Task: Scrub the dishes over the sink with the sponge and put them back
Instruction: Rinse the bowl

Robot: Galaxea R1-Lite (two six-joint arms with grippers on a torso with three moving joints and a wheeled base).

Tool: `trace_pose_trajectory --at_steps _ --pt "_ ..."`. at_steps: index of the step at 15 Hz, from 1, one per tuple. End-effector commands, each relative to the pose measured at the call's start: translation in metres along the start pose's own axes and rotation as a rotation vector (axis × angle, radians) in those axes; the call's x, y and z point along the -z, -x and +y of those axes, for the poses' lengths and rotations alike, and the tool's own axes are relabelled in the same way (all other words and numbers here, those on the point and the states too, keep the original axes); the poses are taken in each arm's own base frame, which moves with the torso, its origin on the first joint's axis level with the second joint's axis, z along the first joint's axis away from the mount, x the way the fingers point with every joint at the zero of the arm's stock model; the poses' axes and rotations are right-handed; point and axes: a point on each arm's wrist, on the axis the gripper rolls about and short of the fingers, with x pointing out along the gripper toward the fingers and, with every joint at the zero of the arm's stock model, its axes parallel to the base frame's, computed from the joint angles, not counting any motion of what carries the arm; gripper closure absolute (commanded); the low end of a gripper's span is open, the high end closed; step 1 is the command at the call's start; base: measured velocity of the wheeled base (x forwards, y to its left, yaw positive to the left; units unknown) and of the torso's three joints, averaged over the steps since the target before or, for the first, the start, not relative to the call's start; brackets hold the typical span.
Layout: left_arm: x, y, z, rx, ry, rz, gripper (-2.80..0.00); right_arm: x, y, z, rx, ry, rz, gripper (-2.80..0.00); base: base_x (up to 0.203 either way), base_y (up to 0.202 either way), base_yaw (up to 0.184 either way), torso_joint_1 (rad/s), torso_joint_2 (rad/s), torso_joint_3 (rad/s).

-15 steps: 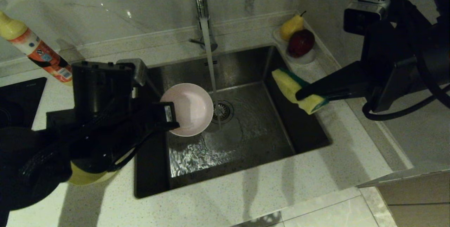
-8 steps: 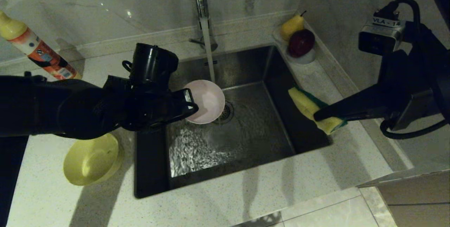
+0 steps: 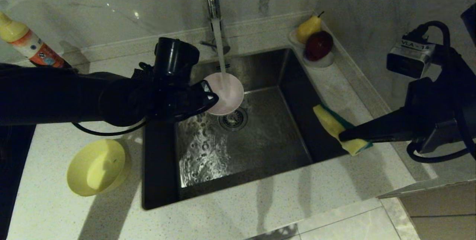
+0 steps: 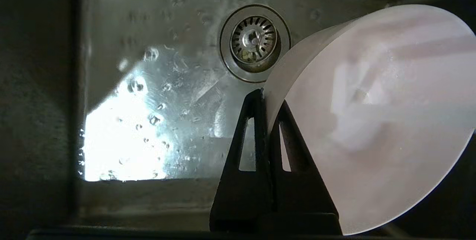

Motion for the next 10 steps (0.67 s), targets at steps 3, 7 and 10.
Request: trace_pose_trajectory --at_steps 3,7,10 --pt "0.0015 0.0013 -0.0002 0.033 0.046 0.062 0.0 0.0019 0.0057 -0.0016 0.005 -0.003 -0.013 0.0 0.0 0.0 0.0 0.0 0.0 0.0" --pt "0.0026 0.004 0.0017 0.029 0.057 0.081 0.0 0.0028 0.0055 -0.0021 0.007 -0.006 -0.01 0.0 0.0 0.0 0.0 0.0 0.0 0.0" --pt "0.0022 0.0045 0.0017 0.023 0.052 0.088 0.0 0.0042 0.0043 -0.0045 0.011 -0.014 -0.003 0.0 0.0 0.0 0.0 0.0 0.0 0.0"
